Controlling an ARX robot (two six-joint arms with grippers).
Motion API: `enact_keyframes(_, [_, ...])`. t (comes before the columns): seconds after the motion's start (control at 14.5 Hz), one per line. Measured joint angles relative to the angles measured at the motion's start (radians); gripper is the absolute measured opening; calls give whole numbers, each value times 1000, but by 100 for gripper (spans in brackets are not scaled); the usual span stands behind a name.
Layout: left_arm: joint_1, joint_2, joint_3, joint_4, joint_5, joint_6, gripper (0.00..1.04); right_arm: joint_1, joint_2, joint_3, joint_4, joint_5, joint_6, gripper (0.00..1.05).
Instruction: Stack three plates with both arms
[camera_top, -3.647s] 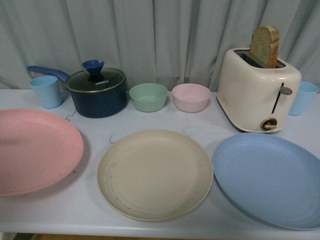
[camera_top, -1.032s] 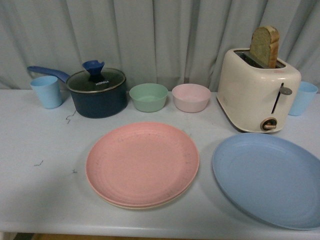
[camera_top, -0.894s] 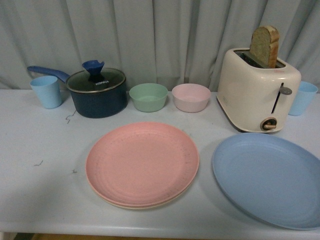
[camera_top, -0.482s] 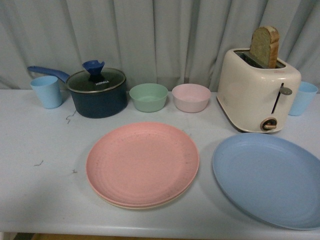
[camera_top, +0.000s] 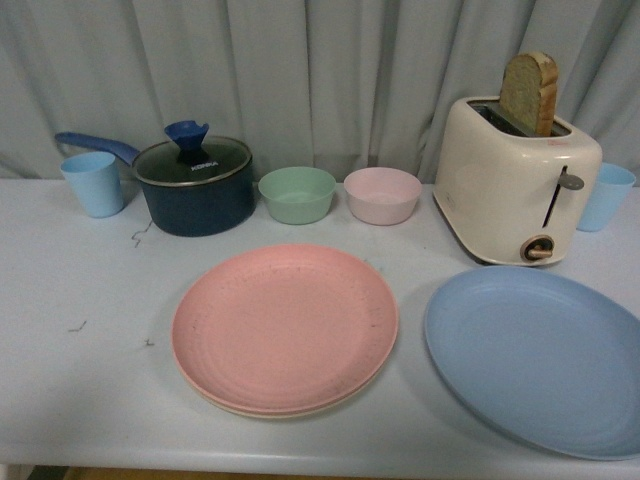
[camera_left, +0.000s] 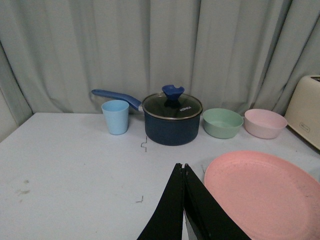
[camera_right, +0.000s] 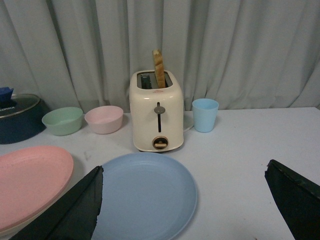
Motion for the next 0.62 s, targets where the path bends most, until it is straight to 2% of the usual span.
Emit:
enact_keyframes(0.55, [0,-184,0,-182,0,0,2,0,0,0,0,0,0,98])
enact_keyframes(0.62, [0,-264,0,-309,-1,0,2,0,0,0,0,0,0,98])
